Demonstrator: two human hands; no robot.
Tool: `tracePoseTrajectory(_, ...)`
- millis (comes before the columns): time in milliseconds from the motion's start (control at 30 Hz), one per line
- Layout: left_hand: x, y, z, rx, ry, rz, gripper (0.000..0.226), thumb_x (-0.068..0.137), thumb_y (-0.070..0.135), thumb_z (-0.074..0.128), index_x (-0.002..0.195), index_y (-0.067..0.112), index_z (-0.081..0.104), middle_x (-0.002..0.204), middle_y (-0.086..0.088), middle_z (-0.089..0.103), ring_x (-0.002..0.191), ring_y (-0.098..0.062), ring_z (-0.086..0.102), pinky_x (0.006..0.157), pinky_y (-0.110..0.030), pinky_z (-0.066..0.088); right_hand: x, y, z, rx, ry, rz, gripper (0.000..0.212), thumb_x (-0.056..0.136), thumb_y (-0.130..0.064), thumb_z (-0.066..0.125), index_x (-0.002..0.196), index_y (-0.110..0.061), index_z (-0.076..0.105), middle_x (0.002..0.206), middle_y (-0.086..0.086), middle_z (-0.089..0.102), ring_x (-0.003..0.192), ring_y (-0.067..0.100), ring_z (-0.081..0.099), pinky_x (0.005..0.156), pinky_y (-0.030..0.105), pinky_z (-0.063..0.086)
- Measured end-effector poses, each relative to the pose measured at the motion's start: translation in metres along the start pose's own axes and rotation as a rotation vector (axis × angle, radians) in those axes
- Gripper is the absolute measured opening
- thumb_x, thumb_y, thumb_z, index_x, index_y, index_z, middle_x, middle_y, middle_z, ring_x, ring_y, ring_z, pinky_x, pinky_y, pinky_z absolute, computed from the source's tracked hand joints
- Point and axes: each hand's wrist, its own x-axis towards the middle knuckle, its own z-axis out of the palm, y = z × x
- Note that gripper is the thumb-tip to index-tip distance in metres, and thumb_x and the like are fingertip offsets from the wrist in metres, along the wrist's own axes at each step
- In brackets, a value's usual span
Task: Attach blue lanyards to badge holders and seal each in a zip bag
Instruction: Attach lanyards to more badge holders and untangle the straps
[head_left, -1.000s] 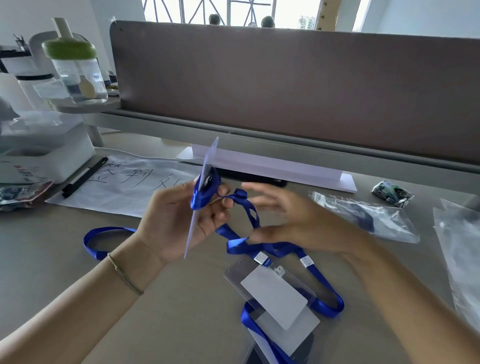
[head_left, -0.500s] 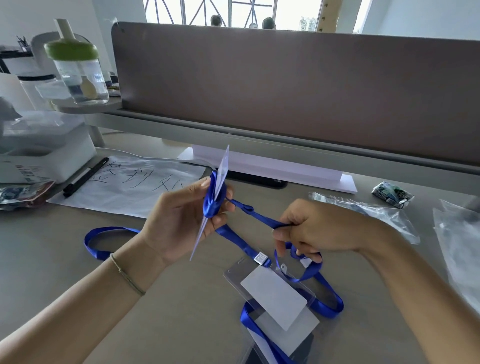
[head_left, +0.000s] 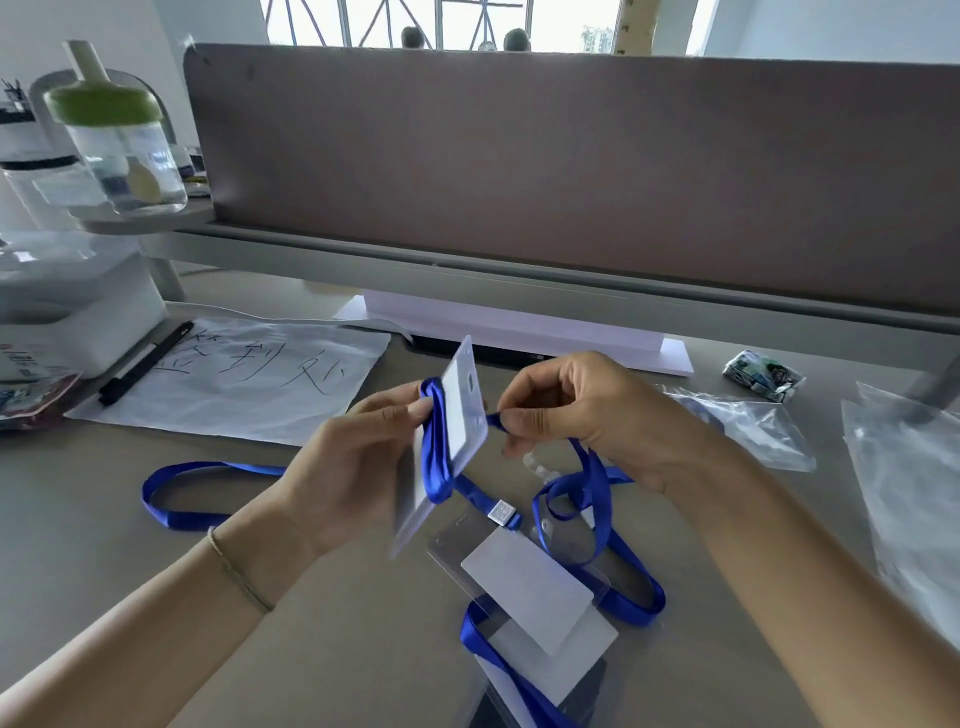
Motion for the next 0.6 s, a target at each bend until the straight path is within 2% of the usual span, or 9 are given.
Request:
tracePoseTrajectory(67, 0.000, 0.001, -0.003, 0.038, -0.043, 0.001, 0.048, 0.067, 0.027, 0.087, 0.102, 0.000, 0.069, 0.094, -0.020, 0.064, 0.072, -0.024, 0.064, 0.064, -0.026, 0.052, 0.000, -0.002, 0.000, 0.027, 0.001, -0.019, 0.014, 0.084, -0.016, 0.074, 0.090, -0.005, 0.072, 0.082, 0.014, 0.073, 0.073, 0.020, 0.071, 0.076, 0.026, 0.056)
tracePoseTrajectory(133, -0.003, 0.006, -0.004, 0.293, -0.072, -0.004, 0.026, 0.078, 0.020, 0.075, 0.099, 0.005, 0.073, 0.089, -0.013, 0.071, 0.078, -0.022, 0.068, 0.072, -0.029, 0.054, 0.000, -0.004, 0.000, 0.044, 0.002, -0.025, 0.018, 0.082, -0.023, 0.073, 0.086, -0.005, 0.071, 0.078, 0.012, 0.071, 0.070, 0.021, 0.069, 0.073, 0.026, 0.055)
tracePoseTrajectory(200, -0.005, 0.012, -0.007, 0.624, -0.122, -0.050, 0.019, 0.085, 0.015, 0.067, 0.100, 0.003, 0.070, 0.091, -0.019, 0.067, 0.086, -0.026, 0.065, 0.078, -0.037, 0.049, -0.002, -0.006, -0.002, 0.067, 0.027, -0.021, 0.015, 0.081, -0.024, 0.072, 0.080, -0.009, 0.070, 0.070, 0.009, 0.071, 0.071, 0.024, 0.072, 0.072, 0.024, 0.055)
tracePoseTrajectory(267, -0.004, 0.015, -0.010, 0.940, -0.157, -0.115, 0.011, 0.086, 0.014, 0.070, 0.095, 0.008, 0.071, 0.093, -0.014, 0.069, 0.088, -0.031, 0.065, 0.082, -0.044, 0.049, -0.003, -0.005, -0.007, 0.073, 0.046, -0.016, 0.006, 0.084, -0.014, 0.071, 0.080, -0.009, 0.071, 0.070, 0.009, 0.074, 0.073, 0.025, 0.075, 0.074, 0.024, 0.056)
tracePoseTrajectory(333, -0.004, 0.016, -0.011, 1.175, -0.162, -0.203, 0.006, 0.087, 0.015, 0.073, 0.093, 0.017, 0.074, 0.094, -0.003, 0.073, 0.093, -0.022, 0.067, 0.088, -0.043, 0.052, -0.004, -0.004, -0.009, 0.037, 0.017, 0.003, 0.007, 0.087, 0.000, 0.069, 0.085, -0.006, 0.073, 0.077, 0.012, 0.077, 0.076, 0.024, 0.076, 0.077, 0.023, 0.056)
tracePoseTrajectory(400, -0.007, 0.018, -0.009, 1.286, -0.175, -0.282, 0.006, 0.088, 0.020, 0.073, 0.093, 0.022, 0.075, 0.095, 0.003, 0.073, 0.093, -0.014, 0.068, 0.089, -0.035, 0.053, -0.004, -0.003, -0.005, -0.022, -0.041, 0.029, 0.014, 0.088, 0.007, 0.066, 0.092, -0.004, 0.074, 0.084, 0.012, 0.078, 0.082, 0.024, 0.077, 0.081, 0.024, 0.057)
tracePoseTrajectory(500, -0.012, 0.022, -0.007, 1.374, -0.158, -0.352, 0.008, 0.086, 0.026, 0.075, 0.093, 0.029, 0.074, 0.092, 0.013, 0.071, 0.087, 0.003, 0.064, 0.079, -0.013, 0.048, -0.003, -0.002, 0.006, -0.104, -0.080, 0.049, 0.015, 0.087, 0.007, 0.069, 0.094, -0.005, 0.076, 0.086, 0.010, 0.079, 0.085, 0.020, 0.077, 0.079, 0.021, 0.056)
tracePoseTrajectory(533, -0.013, 0.024, -0.008, 1.422, -0.137, -0.341, 0.013, 0.084, 0.031, 0.077, 0.096, 0.034, 0.071, 0.095, 0.017, 0.069, 0.090, 0.007, 0.062, 0.081, -0.014, 0.048, -0.002, -0.003, 0.009, -0.120, -0.081, 0.052, 0.011, 0.086, 0.004, 0.071, 0.093, -0.004, 0.075, 0.085, 0.009, 0.079, 0.083, 0.019, 0.077, 0.076, 0.018, 0.055)
tracePoseTrajectory(600, -0.011, 0.027, -0.010, 1.461, -0.097, -0.241, 0.024, 0.083, 0.035, 0.076, 0.104, 0.042, 0.067, 0.105, 0.021, 0.066, 0.100, 0.003, 0.060, 0.091, -0.026, 0.050, -0.001, -0.004, 0.014, -0.123, -0.059, 0.046, 0.004, 0.085, -0.002, 0.074, 0.088, -0.002, 0.073, 0.080, 0.009, 0.078, 0.077, 0.017, 0.077, 0.069, 0.015, 0.053)
